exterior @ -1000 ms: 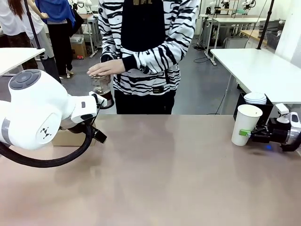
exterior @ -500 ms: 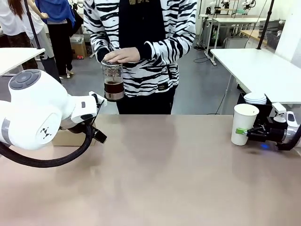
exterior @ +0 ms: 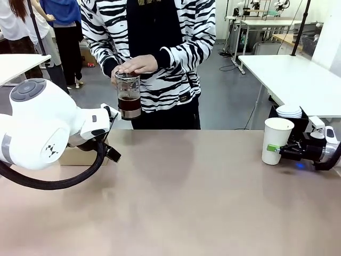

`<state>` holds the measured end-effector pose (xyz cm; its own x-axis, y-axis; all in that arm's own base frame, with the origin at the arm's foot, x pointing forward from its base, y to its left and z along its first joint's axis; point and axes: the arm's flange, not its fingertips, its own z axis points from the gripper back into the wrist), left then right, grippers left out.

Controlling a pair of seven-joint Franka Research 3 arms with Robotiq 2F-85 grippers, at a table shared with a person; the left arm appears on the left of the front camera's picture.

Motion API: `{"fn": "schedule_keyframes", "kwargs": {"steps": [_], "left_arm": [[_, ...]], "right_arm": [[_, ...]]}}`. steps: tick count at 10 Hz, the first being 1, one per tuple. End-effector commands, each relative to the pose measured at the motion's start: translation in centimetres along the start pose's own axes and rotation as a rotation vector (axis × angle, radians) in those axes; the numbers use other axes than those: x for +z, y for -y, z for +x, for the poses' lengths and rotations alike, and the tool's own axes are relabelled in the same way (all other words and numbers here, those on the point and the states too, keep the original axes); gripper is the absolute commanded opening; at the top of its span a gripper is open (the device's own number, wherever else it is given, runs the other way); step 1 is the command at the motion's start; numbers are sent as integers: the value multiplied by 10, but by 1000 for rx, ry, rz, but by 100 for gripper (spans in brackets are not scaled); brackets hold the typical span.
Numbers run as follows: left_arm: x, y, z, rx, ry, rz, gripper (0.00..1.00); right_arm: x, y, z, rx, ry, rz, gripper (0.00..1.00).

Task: Pour a drink into a cup and package it in a carrier.
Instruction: Pick up the 600 ml Paper Cup and place it in the middle top area of the table.

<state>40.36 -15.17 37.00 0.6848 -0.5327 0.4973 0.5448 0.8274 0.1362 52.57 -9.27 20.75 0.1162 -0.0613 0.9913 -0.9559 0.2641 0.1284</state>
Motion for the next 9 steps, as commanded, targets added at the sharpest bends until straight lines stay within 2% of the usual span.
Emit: {"fn": "schedule_keyframes", "kwargs": {"steps": [1, 3, 4, 7, 9], "left_arm": [[0, 0, 0, 0, 1, -1, 100], [0, 0, 0, 0, 1, -1, 100], [0, 0, 0, 0, 1, -1, 100], [0, 0, 0, 0, 1, -1, 100], [0, 0, 0, 0, 1, -1, 100]], "right_arm": [[-15, -10, 18, 4, 17, -22, 80], [-61, -18, 51, -18, 33, -45, 80], [-87, -11, 57, -50, 39, -47, 80], [-165, 16, 59, -98, 85, -86, 80], [-199, 31, 46, -80, 102, -116, 80]]}}
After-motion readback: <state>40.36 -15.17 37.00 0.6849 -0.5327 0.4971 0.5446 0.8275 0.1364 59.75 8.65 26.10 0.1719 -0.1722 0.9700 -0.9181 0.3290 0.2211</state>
